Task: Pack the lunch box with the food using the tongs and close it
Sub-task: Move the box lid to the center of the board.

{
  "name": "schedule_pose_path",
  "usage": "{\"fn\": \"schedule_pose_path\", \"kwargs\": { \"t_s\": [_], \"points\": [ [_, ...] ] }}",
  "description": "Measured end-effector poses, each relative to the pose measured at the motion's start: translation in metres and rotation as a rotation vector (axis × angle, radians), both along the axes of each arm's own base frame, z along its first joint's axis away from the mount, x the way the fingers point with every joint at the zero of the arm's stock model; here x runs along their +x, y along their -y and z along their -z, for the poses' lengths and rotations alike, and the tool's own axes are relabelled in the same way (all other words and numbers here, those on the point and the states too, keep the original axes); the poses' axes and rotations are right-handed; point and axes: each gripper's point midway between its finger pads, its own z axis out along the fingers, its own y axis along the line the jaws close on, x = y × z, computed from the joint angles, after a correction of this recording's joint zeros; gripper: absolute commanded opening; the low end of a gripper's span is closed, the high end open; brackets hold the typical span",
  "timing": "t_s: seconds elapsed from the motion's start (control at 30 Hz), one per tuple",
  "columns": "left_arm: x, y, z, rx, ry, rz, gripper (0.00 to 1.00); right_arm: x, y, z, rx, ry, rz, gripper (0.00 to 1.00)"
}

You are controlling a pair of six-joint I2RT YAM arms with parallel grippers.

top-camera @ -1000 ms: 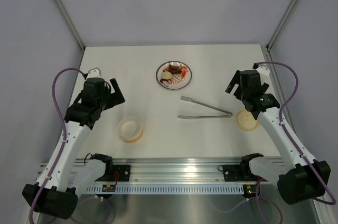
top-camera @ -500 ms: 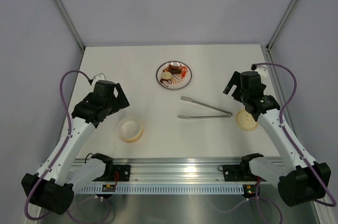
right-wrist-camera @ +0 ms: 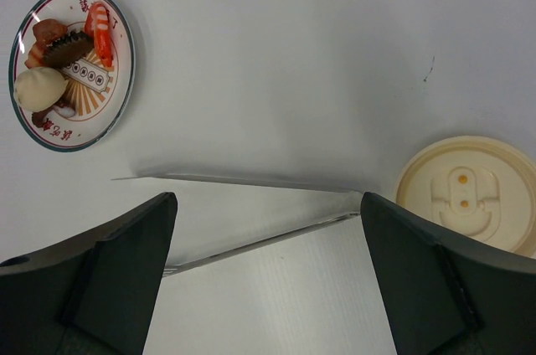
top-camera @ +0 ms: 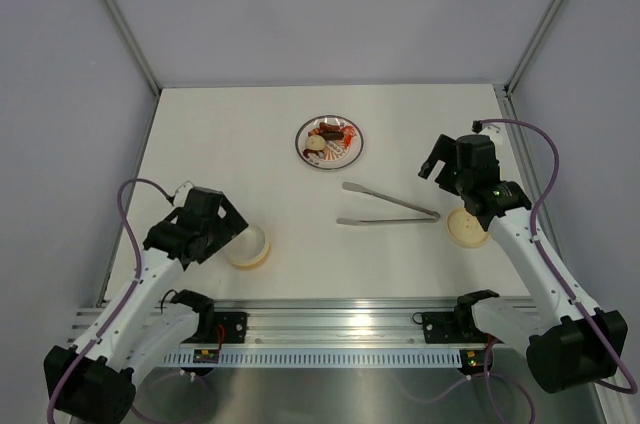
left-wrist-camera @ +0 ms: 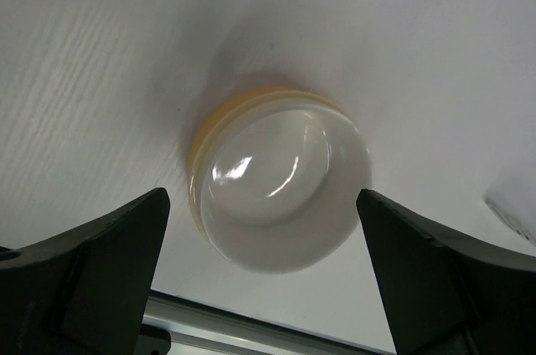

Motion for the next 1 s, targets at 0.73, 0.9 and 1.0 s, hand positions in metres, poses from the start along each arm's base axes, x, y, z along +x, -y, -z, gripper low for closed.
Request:
{"fn": "schedule_pose_path", "kwargs": {
  "t_s": [0.73, 0.9, 1.0],
  "points": [
    [0.036, 0.069, 0.022, -0.258, 0.083, 0.180, 0.99, -0.001, -0.008, -0.006, 0.052, 0.022, -0.018, 0.99],
    [0.052, 0.088, 0.021, -0.268, 0.077, 0.251, 0.99, -0.002, -0.015, -0.001, 0.056, 0.002, -0.057, 0.99],
    [0.061, 0.094, 0.019, -0.254, 0.069, 0.287, 0.99, -0.002, -0.022, 0.010, 0.029, -0.052, -0.100, 1.00]
  ]
}}
